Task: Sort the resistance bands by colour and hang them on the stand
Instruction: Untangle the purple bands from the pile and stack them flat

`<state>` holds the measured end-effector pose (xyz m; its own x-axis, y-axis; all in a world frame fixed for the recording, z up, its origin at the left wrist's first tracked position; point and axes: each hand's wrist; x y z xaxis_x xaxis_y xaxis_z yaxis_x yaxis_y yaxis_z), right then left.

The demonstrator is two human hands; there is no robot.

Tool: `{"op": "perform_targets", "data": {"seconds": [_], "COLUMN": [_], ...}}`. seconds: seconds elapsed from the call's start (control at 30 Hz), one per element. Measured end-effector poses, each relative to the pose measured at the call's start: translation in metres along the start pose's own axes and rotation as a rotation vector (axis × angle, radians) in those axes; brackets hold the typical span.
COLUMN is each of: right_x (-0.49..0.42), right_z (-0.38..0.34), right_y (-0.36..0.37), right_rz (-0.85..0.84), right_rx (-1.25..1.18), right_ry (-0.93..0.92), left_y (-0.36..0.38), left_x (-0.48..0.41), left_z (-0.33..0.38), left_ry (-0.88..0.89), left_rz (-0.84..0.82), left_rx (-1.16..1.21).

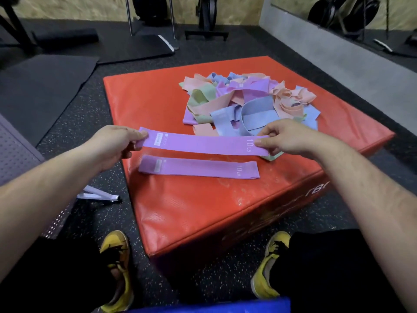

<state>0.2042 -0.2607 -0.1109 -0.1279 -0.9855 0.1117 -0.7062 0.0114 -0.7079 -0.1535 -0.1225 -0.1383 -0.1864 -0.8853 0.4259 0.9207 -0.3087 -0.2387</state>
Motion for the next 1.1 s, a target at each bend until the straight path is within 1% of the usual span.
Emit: {"op": "perform_targets", "data": {"seconds": [0.13, 0.23, 0.43, 0.57, 0.7, 0.77, 0.93, 1.03, 1.1], "right_x": [0.002, 0.004, 0.003, 0.003, 0.001, 0.001, 0.003, 0.003, 0.004], "right_z": [0.009, 0.012, 0.021, 0.023, 0.025, 0.024, 0.026, 0.026, 0.024], "right_y": [0.01, 0.017, 0.034, 0.043, 0.05, 0.052, 0.057, 0.057, 0.055], "right_rz": [0.001, 0.02, 0.063, 0.06, 0.029, 0.035, 0.027, 0.033, 0.028], "right_rx": [0.024, 0.043, 0.169, 0.243, 0.289, 0.297, 0.349, 0.375, 0.396], "right_ry": [0.027, 0.031, 0.057, 0.061, 0.062, 0.051, 0.023, 0.024, 0.014], "left_y": [0.006, 0.006, 0.004, 0.007, 0.008, 0.009, 0.014, 0.012, 0.012], "left_x": [0.002, -0.001, -0.008, -0.011, -0.015, -0.016, -0.014, -0.013, -0.012], "left_z": [-0.007, -0.015, -0.03, -0.037, -0.043, -0.046, -0.052, -0.051, -0.049], "left_ry": [-0.046, -0.08, -0.076, -0.053, -0.009, 0.035, 0.234, 0.263, 0.26], "left_rz": [0.017, 0.027, 0.057, 0.068, 0.106, 0.135, 0.219, 0.224, 0.227], "left_rx": [-0.001, -0.082, -0.181, -0.217, -0.275, -0.343, -0.582, -0.709, -0.75]}}
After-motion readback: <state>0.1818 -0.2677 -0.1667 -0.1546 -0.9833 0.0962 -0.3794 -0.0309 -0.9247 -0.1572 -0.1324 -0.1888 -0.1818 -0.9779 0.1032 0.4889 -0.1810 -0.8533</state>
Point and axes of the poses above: each hand's wrist, its own x-axis away from the middle knuckle, its own y-axis out of the palm, z = x × y, and after that the axes turned 9 degrees about -y, right-handed
